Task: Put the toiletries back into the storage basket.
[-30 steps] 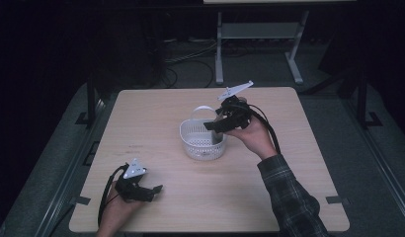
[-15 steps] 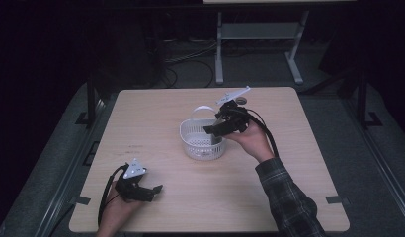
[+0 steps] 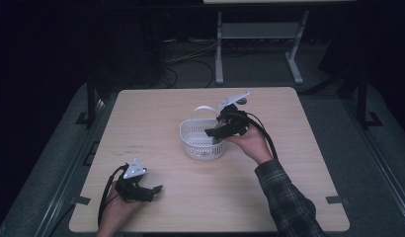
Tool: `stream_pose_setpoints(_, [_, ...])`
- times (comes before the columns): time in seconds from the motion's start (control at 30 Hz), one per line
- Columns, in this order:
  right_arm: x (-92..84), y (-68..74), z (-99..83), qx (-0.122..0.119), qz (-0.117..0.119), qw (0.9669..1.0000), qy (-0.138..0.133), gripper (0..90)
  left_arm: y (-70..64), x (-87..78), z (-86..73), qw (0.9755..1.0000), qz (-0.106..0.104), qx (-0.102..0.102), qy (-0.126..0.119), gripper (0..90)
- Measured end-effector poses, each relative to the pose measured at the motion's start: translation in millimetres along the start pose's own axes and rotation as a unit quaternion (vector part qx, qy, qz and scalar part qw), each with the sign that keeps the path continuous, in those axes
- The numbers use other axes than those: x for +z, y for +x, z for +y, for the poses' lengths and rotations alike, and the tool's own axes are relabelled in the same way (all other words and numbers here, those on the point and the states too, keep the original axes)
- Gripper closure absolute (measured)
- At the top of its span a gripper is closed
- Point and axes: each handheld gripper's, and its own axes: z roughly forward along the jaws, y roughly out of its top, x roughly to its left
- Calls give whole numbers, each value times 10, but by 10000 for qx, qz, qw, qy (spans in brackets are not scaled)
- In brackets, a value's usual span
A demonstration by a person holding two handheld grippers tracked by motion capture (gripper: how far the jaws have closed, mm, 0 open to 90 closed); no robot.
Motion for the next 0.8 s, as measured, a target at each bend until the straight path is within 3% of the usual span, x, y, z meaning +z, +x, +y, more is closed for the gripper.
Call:
stream_pose_setpoints(0.57, [69,-25,-58,43,17,10000,86,295,-1,1,0,10000,0,-11,-9,89])
stream_pose_setpoints(0.67, [67,-38,-60,88,113,9999,85,234,-2,2,0,10000,0,-17,-15,88])
stream_pose_setpoints(0.8, [31,-34,-62,114,44,9999,80,180,-2,2,0,10000,-6,-19,-15,88])
